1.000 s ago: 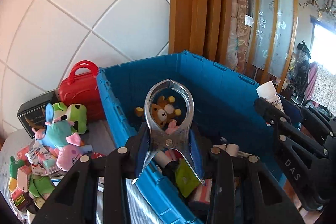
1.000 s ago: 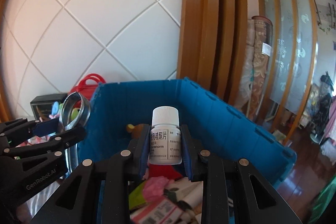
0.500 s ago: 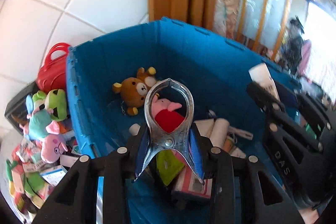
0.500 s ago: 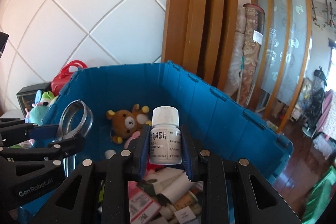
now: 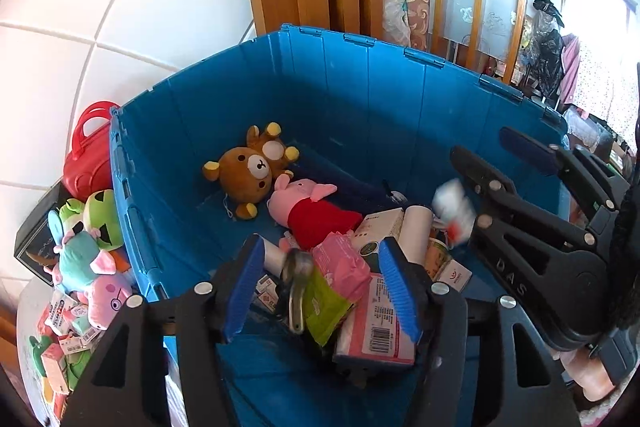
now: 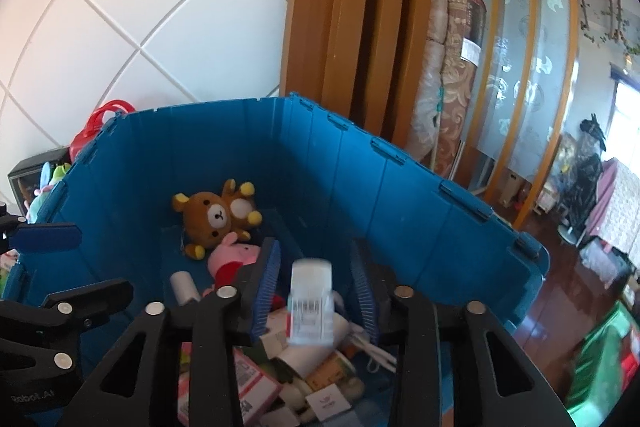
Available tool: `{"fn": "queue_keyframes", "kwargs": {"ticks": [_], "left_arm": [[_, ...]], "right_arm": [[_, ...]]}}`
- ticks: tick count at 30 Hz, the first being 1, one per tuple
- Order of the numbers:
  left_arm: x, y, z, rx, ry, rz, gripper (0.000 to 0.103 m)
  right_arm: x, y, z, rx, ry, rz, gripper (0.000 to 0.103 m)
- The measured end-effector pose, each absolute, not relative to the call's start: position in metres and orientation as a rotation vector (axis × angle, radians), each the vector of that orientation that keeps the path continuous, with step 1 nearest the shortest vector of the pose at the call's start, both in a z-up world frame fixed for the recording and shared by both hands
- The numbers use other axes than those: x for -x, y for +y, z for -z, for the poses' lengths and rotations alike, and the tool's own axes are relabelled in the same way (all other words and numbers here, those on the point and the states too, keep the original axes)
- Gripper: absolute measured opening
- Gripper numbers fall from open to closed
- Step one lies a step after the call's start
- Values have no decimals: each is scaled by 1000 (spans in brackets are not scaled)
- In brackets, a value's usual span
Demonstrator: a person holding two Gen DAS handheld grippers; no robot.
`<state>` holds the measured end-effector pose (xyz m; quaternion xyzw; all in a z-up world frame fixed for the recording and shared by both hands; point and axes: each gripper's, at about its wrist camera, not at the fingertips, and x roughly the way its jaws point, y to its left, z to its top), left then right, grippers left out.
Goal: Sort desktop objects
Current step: 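Open both tools to drop the clip and pill bottle into the crate, then move both tools back to the pile on the bed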
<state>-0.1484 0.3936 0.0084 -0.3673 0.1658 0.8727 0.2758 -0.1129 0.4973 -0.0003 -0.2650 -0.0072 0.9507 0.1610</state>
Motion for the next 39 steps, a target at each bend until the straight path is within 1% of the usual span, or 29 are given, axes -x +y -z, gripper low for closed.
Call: {"fn": "queue_keyframes", "kwargs": {"ticks": [1, 2, 3, 5, 7, 9, 16, 18, 20, 24, 30, 35, 39], "left_arm": [[147, 394, -8, 988, 450, -2345, 59], [147, 394, -8, 988, 452, -2346, 59], [147, 394, -8, 989, 453, -2350, 59], [148, 393, -8, 992, 447, -2354, 59], [148, 391, -9, 994, 441, -2358, 59], [148, 390, -9, 991, 433, -2364, 59], [147, 383, -11, 973, 400, -2404, 59], [145, 378, -14, 954, 372, -2419, 62], [144, 371, -16, 961, 343, -2419, 71], [139, 353, -20, 946, 311, -2451, 73], [125, 302, -29, 909, 254, -2558, 76], [113, 251, -34, 892, 171, -2627, 76], [103, 204, -38, 876, 135, -2721, 76]], "right_arm": [[113, 498, 0, 758, -19, -2713, 62], [112, 499, 0, 758, -13, -2712, 78], [111, 500, 0, 757, -13, -2711, 85], [109, 499, -1, 754, -29, -2705, 86], [108, 499, -1, 761, -38, -2697, 89], [109, 500, 0, 766, -37, -2686, 96], [105, 498, 1, 780, -38, -2685, 97], [103, 497, -1, 779, -42, -2690, 97], [100, 494, -4, 771, -50, -2693, 97], [95, 487, -10, 764, -56, -2711, 97], [89, 458, -25, 714, -68, -2776, 97], [80, 413, -44, 654, -90, -2887, 98], [69, 373, -57, 623, -128, -2996, 101]]}}
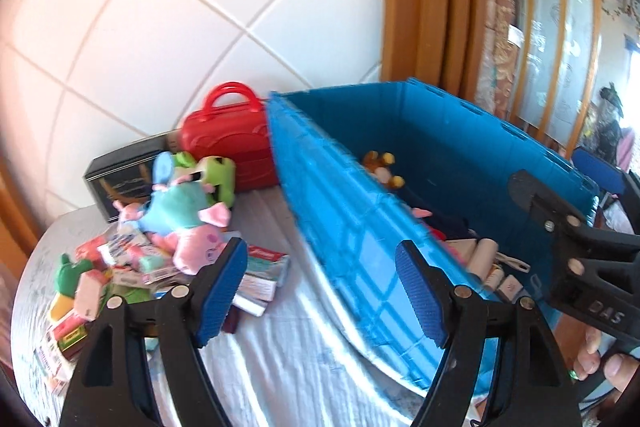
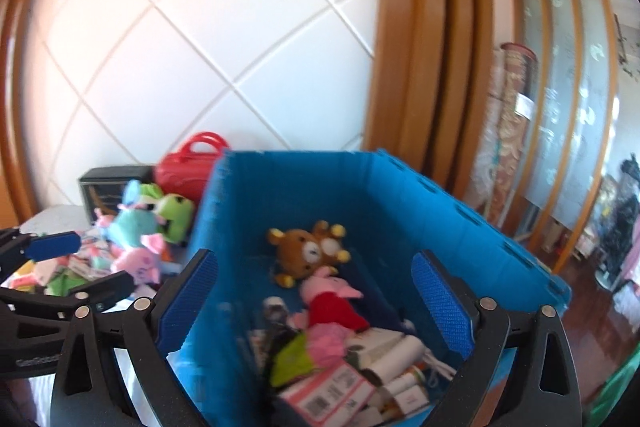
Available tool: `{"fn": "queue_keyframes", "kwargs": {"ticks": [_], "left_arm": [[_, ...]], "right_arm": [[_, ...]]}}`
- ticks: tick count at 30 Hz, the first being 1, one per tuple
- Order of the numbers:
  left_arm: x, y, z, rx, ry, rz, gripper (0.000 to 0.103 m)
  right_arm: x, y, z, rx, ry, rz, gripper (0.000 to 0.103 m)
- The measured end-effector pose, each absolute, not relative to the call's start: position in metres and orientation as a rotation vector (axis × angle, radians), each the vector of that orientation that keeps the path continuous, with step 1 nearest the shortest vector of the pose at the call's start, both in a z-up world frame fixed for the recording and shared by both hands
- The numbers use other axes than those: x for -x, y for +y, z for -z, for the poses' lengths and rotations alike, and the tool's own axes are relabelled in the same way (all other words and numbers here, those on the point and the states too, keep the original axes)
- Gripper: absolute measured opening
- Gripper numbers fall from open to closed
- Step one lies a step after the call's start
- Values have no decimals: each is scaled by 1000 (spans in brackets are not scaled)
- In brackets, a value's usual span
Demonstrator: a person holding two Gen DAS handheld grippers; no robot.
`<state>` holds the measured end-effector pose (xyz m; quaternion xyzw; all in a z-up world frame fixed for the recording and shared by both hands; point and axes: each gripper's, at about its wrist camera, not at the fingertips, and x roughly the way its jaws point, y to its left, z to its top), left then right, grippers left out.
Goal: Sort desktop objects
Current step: 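Move both tools back to the pile on the bed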
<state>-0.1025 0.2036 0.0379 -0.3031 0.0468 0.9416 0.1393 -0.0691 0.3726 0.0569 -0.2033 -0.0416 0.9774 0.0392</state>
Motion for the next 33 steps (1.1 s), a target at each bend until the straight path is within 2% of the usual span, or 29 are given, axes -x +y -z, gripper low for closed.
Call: {"fn": "queue_keyframes", "kwargs": {"ticks": [7, 15, 23, 33], "left_arm": [[85, 120, -25, 923, 98, -2857, 77], [75, 15, 13, 1100, 21, -2971, 77], [60, -83, 66, 1294, -5, -3062, 77], [52, -196, 153, 1592, -209, -3016, 77]], "right_arm": [[66, 290, -59, 631, -230, -3169, 101], [80, 201, -32, 780, -312, -3294, 101], [94, 120, 14, 1003, -372, -3368, 101], [114, 22, 99, 1402, -454, -3330, 101]]}}
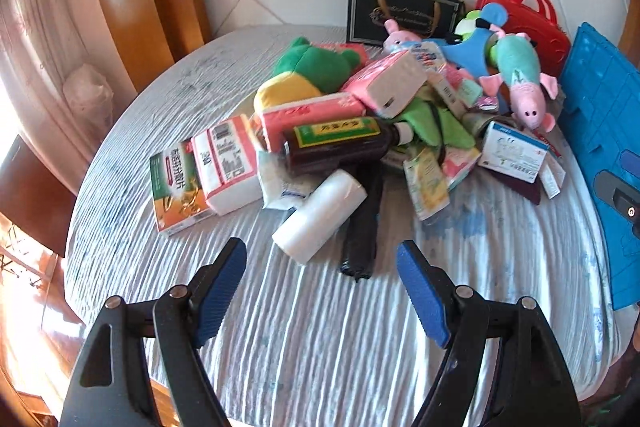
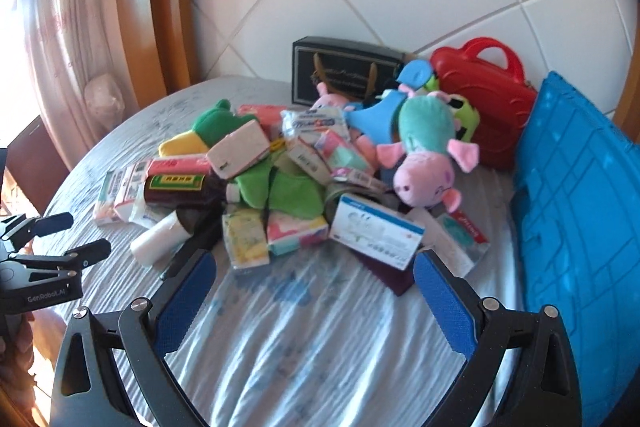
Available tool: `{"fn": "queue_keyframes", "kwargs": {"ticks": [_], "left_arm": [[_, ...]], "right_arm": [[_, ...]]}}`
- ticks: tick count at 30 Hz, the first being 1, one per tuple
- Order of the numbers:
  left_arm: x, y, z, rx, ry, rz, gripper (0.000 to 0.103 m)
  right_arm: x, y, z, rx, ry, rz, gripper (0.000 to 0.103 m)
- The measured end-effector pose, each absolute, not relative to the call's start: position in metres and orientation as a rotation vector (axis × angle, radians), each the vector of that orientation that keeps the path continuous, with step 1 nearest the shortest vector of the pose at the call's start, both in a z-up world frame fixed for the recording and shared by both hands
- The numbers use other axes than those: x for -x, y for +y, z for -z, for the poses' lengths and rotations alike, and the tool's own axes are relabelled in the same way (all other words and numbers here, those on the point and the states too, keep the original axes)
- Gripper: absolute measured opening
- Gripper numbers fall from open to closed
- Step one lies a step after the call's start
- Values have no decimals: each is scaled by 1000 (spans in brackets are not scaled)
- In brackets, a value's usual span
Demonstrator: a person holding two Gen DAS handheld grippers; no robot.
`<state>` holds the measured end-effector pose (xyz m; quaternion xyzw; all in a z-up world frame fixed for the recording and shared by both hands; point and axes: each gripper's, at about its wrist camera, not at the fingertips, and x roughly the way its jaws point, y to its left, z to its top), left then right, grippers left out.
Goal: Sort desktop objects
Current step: 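Move both tools back to the pile on the bed, then grasp the white roll with the left tool while the right tool grasps the black wrapped roll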
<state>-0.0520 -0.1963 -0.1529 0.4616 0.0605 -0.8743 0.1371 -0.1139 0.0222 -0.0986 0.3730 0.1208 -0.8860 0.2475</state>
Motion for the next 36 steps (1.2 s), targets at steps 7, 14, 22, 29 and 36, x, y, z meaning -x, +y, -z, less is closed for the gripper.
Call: {"fn": "queue_keyframes", "kwargs": {"ticks": [7, 14, 22, 29, 36], "left_arm": [[67, -229, 195, -1431, 147, 2515, 77], [112, -229, 231, -1529, 48, 2593, 77], [146, -235, 266, -1611, 79, 2616, 62], [123, -259, 262, -1595, 169, 2578, 61], [121, -274, 266, -1615, 180, 2550, 61]], "right_arm": [[115, -44, 162, -1178, 335, 2269, 100], [123, -83, 198, -1284, 388, 2233, 88], [141, -113, 227, -1386, 358, 2199, 75], [156, -134, 247, -1454, 309, 2138, 70], [172, -155, 264, -1502, 279, 2082, 67]]}}
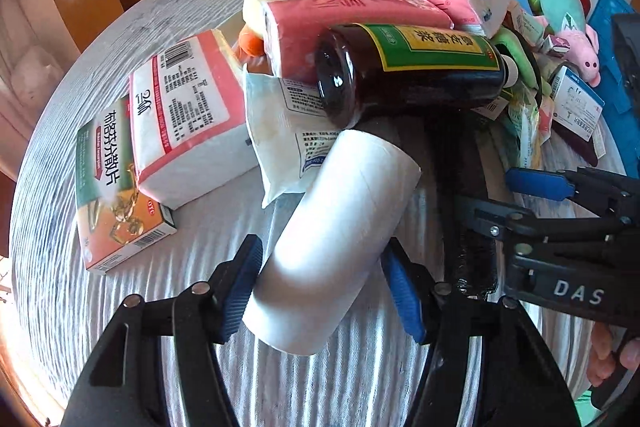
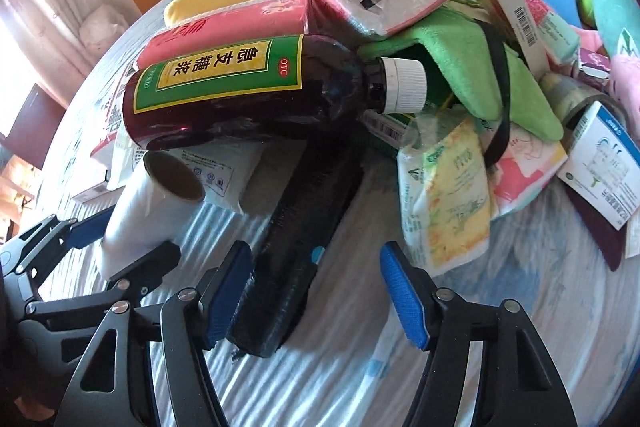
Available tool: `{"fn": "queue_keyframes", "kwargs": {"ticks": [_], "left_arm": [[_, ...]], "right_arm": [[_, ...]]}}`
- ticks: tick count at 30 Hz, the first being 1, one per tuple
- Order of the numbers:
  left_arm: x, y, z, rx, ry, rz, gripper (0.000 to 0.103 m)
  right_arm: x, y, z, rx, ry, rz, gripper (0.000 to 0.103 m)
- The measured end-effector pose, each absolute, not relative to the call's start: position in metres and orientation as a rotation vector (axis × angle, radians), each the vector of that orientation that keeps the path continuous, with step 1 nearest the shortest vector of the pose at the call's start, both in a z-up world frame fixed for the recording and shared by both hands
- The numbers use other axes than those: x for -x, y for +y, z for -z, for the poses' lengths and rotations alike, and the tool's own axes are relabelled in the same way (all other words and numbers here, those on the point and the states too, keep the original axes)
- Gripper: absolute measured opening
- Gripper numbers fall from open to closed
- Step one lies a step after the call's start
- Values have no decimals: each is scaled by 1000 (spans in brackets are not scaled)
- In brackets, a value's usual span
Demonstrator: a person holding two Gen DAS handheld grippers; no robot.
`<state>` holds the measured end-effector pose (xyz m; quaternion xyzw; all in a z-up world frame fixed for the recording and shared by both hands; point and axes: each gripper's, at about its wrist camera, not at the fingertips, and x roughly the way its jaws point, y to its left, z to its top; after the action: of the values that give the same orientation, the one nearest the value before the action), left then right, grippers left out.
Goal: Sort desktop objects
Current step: 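Grasp the white roll with the left tool while the right tool grasps the black wrapped roll, then lift and carry both rolls over the blue crate with both tools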
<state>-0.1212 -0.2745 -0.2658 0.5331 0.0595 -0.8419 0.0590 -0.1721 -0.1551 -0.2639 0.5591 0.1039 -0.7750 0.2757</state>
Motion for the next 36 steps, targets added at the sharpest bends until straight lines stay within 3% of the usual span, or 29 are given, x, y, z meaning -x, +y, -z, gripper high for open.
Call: {"fn": "queue_keyframes", "kwargs": {"ticks": [4, 6, 12, 25, 32, 36], "left_arm": [[126, -269, 275, -1646, 155, 2527, 61], [128, -267, 278, -1655, 158, 2523, 61], [126, -250, 285, -1716, 181, 2502, 61], [132, -237, 286, -1696, 148, 2487, 61], [132, -241, 282, -1680, 194, 2474, 49], [129, -236, 266, -1641, 199, 2506, 48]], "right_arm": [[177, -171, 284, -1541, 340, 2053, 60], [174, -176, 281, -1511, 386, 2068, 47], [170, -150, 275, -1569, 425, 2040, 35], [168, -127, 266, -1545, 532, 2033, 38], [176, -132, 259, -1506, 532, 2049, 34], [166, -119, 247, -1486, 514, 2052, 34]]}}
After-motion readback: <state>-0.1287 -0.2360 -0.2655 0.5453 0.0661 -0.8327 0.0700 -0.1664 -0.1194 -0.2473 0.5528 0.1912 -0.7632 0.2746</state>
